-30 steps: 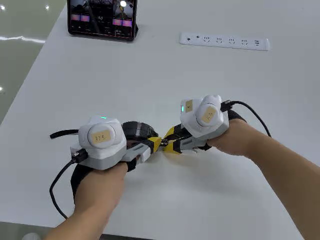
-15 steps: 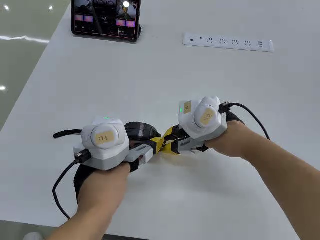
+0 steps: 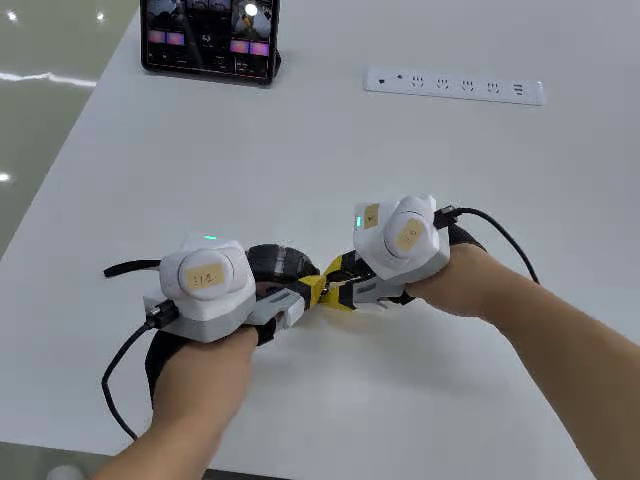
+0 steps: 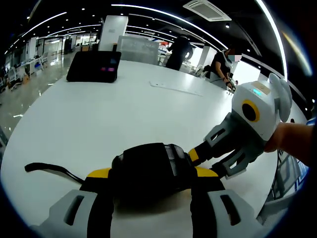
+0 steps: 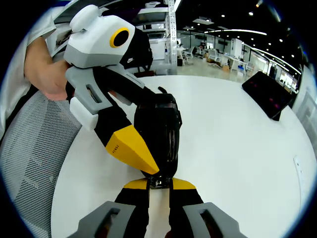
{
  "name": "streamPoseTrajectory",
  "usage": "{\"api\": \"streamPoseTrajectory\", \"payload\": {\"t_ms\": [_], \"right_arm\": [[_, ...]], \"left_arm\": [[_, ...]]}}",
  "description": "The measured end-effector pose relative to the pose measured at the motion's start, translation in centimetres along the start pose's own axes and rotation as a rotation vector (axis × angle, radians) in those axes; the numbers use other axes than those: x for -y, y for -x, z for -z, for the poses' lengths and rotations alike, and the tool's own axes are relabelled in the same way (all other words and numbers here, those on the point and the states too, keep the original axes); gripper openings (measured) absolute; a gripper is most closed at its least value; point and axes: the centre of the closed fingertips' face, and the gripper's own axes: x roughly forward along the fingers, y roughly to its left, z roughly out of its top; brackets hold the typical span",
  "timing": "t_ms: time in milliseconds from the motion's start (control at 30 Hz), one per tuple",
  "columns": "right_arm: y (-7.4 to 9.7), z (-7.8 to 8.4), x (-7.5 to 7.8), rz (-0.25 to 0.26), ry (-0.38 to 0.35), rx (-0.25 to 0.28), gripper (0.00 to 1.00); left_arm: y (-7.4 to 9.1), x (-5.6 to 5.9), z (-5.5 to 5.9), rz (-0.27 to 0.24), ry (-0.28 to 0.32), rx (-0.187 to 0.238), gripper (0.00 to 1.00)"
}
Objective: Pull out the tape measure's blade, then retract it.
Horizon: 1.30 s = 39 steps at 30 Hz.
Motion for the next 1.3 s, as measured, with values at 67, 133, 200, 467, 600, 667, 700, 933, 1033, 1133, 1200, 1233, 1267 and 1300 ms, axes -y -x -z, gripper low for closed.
{"api": "streamPoseTrajectory", "payload": {"t_ms": [67,133,200,467,600,667,700,933,1033,1133,1200,1233,1267,1300], "right_arm": [[-0.01,0.0,0.0,0.002,0.0,0.001,0.11],[-0.03,0.0,0.01,0.002,-0.004,0.002,0.11],[-0.04,-0.01,0.01,0.002,-0.003,0.001,0.12],[-0.05,-0.03,-0.09,-0.004,0.0,0.001,0.13],[-0.04,0.01,0.04,0.0,-0.02,-0.001,0.19],[-0.05,-0.02,0.09,0.003,-0.016,-0.001,0.21],[-0.05,-0.02,0.06,0.001,-0.018,-0.001,0.21],[-0.08,-0.01,0.04,0.005,-0.025,-0.002,0.22],[0.0,-0.08,0.06,0.008,-0.024,-0.002,0.22],[0.23,-0.18,0.1,0.019,-0.03,0.004,0.23],[0.38,-0.16,0.13,0.024,-0.036,0.007,0.24],[0.45,-0.13,0.09,0.025,-0.048,0.01,0.25],[0.49,-0.05,0.09,0.029,-0.046,0.008,0.26],[0.56,0.05,0.08,0.032,-0.05,0.006,0.27]], "left_arm": [[-0.01,0.0,-0.01,0.001,-0.001,0.0,0.59],[-0.01,0.0,-0.02,0.002,-0.001,-0.001,0.59],[-0.03,-0.01,-0.05,0.001,-0.001,0.001,0.59],[-0.08,0.01,0.03,0.004,-0.002,-0.02,0.6],[-0.1,0.03,-0.03,0.004,-0.041,-0.027,0.6],[-0.09,0.06,0.02,0.001,-0.047,-0.029,0.61],[-0.08,0.04,0.02,0.0,-0.046,-0.029,0.61],[0.03,0.04,0.13,0.0,-0.061,-0.032,0.6],[0.08,0.04,0.17,0.002,-0.054,-0.033,0.6],[0.21,0.05,0.19,0.002,-0.059,-0.034,0.6],[0.29,0.06,0.21,0.003,-0.064,-0.035,0.6],[0.35,0.06,0.21,0.004,-0.068,-0.036,0.59],[0.4,0.07,0.23,0.005,-0.07,-0.036,0.59],[0.45,0.06,0.25,0.006,-0.074,-0.038,0.59]]}}
